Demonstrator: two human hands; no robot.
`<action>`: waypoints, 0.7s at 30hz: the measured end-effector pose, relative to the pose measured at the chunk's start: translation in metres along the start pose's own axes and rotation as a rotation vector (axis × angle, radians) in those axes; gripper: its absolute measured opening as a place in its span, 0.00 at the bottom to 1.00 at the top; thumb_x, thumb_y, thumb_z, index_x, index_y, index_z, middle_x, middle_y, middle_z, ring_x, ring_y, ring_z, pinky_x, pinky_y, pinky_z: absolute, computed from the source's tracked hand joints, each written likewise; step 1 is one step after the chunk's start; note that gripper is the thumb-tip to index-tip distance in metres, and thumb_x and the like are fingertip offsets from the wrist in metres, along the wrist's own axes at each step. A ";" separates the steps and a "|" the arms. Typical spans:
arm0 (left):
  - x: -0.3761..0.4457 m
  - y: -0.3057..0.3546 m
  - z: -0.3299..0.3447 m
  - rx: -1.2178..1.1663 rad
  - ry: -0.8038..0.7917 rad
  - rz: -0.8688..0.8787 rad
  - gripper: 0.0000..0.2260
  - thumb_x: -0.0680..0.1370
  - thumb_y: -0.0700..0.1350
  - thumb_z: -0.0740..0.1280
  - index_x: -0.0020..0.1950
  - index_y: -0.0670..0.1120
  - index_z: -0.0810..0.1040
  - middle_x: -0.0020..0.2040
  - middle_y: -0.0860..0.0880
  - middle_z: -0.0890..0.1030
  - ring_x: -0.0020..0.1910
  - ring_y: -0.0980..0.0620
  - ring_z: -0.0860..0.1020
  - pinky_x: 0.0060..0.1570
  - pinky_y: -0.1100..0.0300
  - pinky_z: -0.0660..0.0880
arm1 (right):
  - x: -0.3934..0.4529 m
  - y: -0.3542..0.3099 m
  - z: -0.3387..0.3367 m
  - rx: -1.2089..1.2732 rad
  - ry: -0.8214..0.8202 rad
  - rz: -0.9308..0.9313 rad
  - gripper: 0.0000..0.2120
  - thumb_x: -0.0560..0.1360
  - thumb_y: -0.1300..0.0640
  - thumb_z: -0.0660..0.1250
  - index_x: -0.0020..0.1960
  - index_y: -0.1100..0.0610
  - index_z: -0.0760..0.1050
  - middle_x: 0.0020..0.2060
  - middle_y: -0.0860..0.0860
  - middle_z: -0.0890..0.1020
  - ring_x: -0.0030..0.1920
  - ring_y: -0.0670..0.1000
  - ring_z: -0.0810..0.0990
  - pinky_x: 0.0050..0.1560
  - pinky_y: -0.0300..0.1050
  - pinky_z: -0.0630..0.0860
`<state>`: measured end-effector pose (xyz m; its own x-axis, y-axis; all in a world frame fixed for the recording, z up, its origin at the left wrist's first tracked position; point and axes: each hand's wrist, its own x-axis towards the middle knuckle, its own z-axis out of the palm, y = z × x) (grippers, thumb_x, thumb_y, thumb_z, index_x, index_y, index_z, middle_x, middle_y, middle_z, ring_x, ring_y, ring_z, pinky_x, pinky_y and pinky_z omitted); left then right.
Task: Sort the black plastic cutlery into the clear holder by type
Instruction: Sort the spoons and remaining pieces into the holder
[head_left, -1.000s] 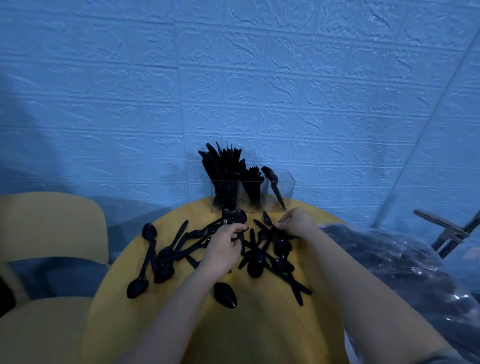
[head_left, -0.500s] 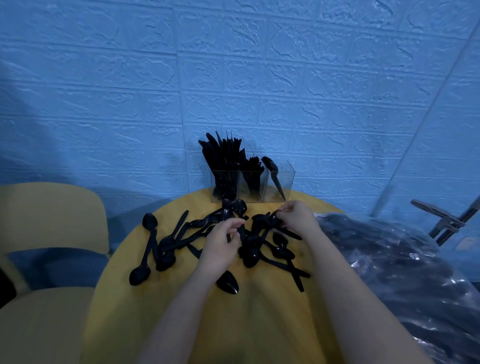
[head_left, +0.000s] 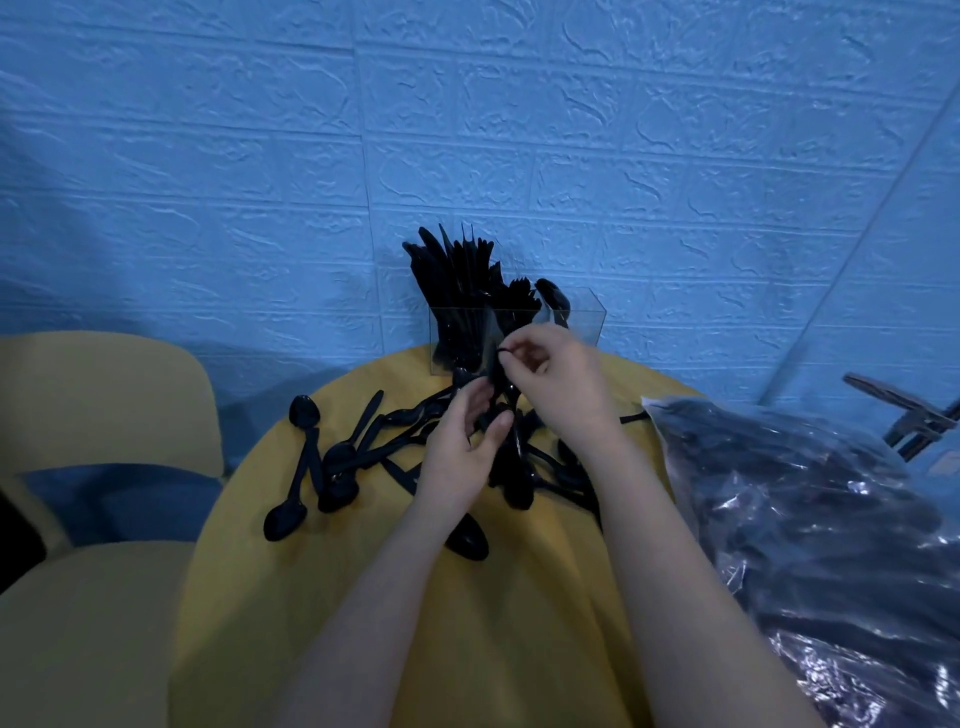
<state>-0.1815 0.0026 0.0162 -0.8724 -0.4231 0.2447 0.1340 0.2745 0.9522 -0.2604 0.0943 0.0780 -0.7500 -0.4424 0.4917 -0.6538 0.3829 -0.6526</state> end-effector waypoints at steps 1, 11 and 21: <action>0.001 0.000 0.000 -0.047 -0.004 -0.036 0.21 0.79 0.43 0.64 0.71 0.44 0.66 0.62 0.52 0.73 0.65 0.55 0.72 0.64 0.64 0.68 | 0.000 -0.002 0.003 0.002 -0.012 -0.014 0.03 0.74 0.59 0.68 0.46 0.53 0.79 0.40 0.45 0.77 0.39 0.41 0.75 0.41 0.27 0.70; 0.001 0.003 -0.006 -0.368 0.008 -0.181 0.05 0.81 0.41 0.60 0.52 0.44 0.76 0.40 0.50 0.83 0.39 0.54 0.80 0.53 0.45 0.76 | 0.005 0.002 0.000 0.178 -0.090 0.098 0.03 0.74 0.56 0.71 0.43 0.50 0.78 0.38 0.45 0.80 0.40 0.42 0.77 0.40 0.31 0.72; -0.002 0.015 -0.009 -0.610 -0.135 -0.193 0.09 0.82 0.39 0.56 0.60 0.42 0.73 0.41 0.47 0.82 0.34 0.55 0.77 0.41 0.57 0.79 | 0.007 0.010 -0.002 0.176 -0.190 0.165 0.04 0.75 0.54 0.68 0.48 0.52 0.81 0.35 0.43 0.80 0.34 0.41 0.77 0.39 0.34 0.70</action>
<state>-0.1741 -0.0001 0.0317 -0.9535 -0.2926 0.0720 0.1773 -0.3517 0.9192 -0.2722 0.0968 0.0765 -0.8014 -0.5362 0.2650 -0.4849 0.3230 -0.8127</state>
